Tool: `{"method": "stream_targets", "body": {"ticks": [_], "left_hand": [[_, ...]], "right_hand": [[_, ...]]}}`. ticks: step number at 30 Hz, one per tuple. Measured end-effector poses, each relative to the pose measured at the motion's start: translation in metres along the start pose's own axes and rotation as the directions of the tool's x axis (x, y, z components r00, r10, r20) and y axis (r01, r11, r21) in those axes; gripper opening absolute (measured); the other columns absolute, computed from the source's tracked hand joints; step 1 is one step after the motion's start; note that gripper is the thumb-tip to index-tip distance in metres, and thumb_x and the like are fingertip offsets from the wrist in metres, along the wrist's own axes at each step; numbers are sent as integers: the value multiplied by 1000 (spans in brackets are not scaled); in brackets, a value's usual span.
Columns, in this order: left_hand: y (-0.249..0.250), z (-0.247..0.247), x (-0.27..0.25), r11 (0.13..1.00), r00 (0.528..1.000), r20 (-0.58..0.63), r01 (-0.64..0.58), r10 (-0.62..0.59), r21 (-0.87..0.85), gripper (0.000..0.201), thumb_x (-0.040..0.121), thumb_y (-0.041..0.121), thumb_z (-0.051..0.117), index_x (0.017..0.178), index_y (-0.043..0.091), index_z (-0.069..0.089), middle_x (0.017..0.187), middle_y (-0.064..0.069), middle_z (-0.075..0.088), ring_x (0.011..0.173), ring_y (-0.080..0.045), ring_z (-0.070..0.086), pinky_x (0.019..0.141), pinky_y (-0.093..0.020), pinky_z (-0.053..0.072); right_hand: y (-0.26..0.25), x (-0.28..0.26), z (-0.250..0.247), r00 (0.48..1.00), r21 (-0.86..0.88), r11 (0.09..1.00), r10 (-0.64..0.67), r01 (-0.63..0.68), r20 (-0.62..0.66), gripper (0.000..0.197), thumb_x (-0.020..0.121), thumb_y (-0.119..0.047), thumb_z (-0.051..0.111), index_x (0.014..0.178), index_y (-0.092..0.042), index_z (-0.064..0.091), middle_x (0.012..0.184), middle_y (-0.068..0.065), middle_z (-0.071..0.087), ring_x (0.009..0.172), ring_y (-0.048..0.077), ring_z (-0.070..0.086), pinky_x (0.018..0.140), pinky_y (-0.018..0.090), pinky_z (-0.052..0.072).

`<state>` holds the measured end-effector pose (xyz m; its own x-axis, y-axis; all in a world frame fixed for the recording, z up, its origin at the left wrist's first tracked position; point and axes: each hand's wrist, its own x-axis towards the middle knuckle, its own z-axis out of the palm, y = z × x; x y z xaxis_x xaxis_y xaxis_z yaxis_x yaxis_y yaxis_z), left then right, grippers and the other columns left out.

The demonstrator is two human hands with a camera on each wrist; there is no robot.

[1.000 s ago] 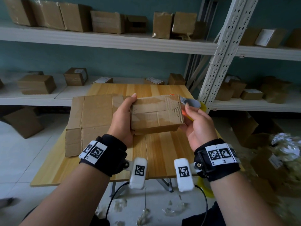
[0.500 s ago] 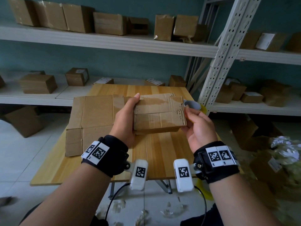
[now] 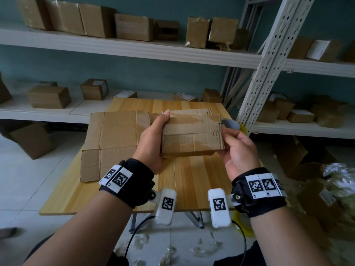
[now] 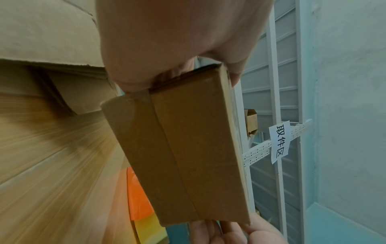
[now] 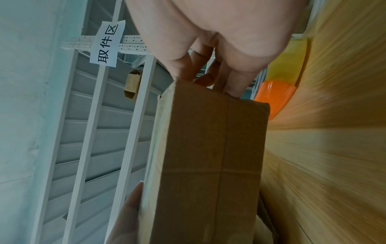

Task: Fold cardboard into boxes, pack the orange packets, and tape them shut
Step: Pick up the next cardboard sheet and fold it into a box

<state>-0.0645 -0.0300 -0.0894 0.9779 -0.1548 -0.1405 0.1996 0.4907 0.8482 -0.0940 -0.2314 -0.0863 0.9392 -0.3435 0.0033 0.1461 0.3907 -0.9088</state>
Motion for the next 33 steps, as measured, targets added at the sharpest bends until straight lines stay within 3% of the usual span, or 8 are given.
{"method": "stream_targets", "body": {"ticks": [20,25,30,33], "left_hand": [[-1,2,-3,1000,1000,8,-3,3,-26,62,93,58,70,136,13,66,129,-20,73,115,-39,73,81,-45,62],[3,5,-6,1000,999,34,-10,10,-8,58,97,55,67,137,13,66,126,-19,75,103,-33,77,73,-39,63],[5,3,-7,1000,999,41,-14,13,22,56,97,56,67,135,14,67,127,-18,74,100,-30,77,73,-38,63],[5,2,-6,999,999,37,-7,6,31,58,96,57,67,136,15,67,127,-18,74,102,-31,77,75,-39,63]], "right_hand": [[2,0,2,999,-25,1000,3,-4,-32,14,102,-7,61,96,-12,73,94,7,81,91,22,78,75,35,62],[2,2,0,1000,-13,1000,-5,5,-21,17,103,-3,59,95,-12,72,96,9,80,93,23,77,75,35,62],[0,1,0,1000,18,1000,11,-11,19,18,102,-1,57,96,-10,71,97,10,79,90,22,76,78,36,63],[-1,1,-1,999,46,999,15,-16,30,15,101,-2,59,95,-10,70,97,10,80,89,21,77,74,34,63]]}}
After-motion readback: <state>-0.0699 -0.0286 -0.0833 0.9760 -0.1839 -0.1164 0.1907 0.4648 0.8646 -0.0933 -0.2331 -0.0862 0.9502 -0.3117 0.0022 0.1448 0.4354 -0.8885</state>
